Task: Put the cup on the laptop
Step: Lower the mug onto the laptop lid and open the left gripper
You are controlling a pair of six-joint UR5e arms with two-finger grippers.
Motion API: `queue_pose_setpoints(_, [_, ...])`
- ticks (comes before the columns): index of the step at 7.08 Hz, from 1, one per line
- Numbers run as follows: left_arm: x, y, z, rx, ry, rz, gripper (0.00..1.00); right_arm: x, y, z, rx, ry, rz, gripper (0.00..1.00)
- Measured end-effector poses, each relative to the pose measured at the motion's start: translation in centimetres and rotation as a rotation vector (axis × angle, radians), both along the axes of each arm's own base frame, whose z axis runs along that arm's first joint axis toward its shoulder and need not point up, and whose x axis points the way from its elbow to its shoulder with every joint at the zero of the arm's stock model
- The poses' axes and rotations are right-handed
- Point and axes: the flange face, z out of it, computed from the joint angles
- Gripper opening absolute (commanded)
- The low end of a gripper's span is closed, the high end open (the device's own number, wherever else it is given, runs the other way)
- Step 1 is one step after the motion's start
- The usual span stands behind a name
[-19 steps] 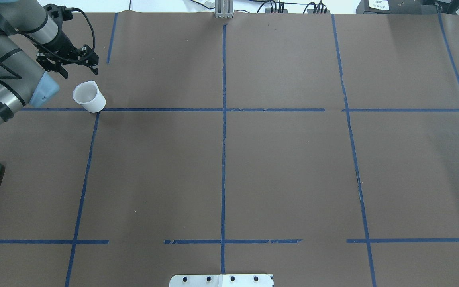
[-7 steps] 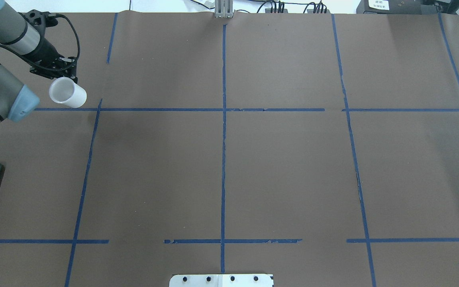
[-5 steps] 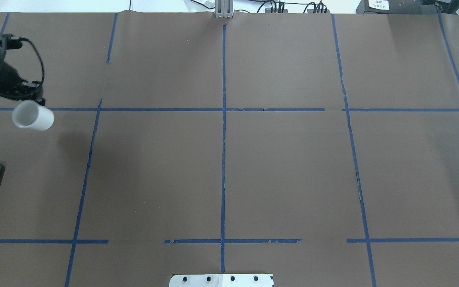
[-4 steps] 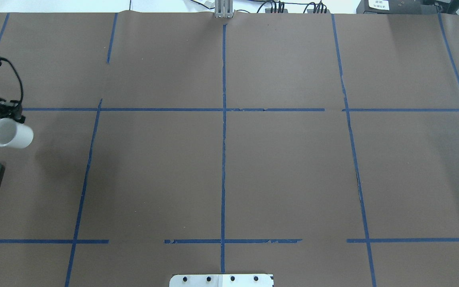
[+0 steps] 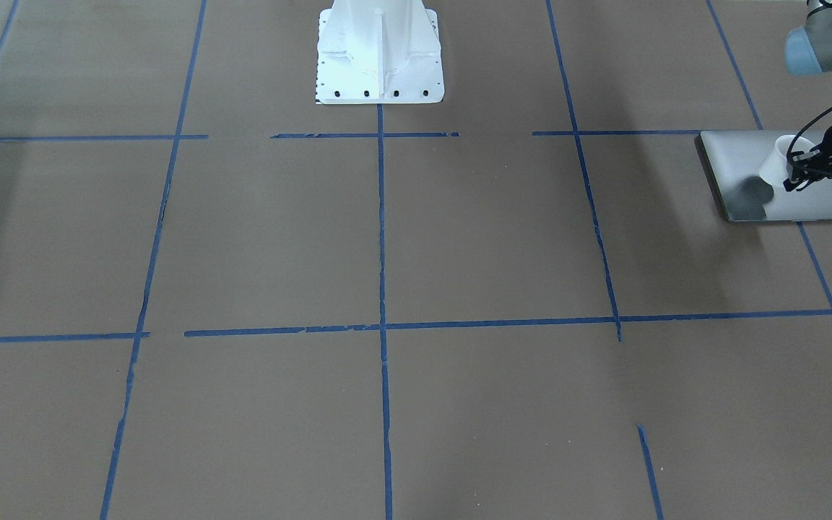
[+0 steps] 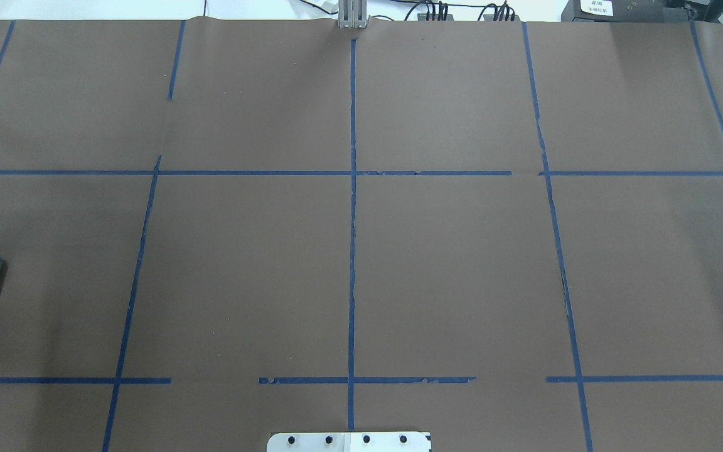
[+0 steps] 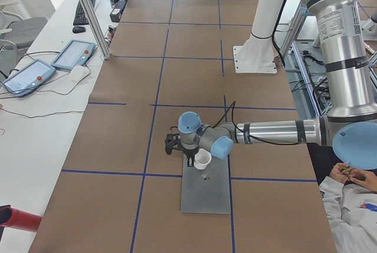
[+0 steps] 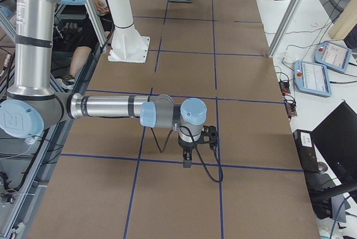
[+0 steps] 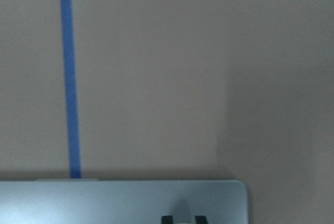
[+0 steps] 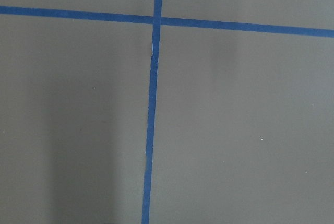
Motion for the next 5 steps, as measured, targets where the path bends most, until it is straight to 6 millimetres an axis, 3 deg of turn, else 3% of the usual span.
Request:
queue_pose_setpoints(3, [-1.0, 1.3, 2.6, -0.028, -0.016, 0.002, 0.0, 0.0, 0.0, 0.0, -0.001, 0.0, 0.0, 1.0])
queue_pose_setpoints(5, [-0.9, 1.4, 3.2, -0.034, -0.013, 0.012, 0.0, 0.0, 0.0, 0.0, 0.0, 0.0, 0.0, 1.0])
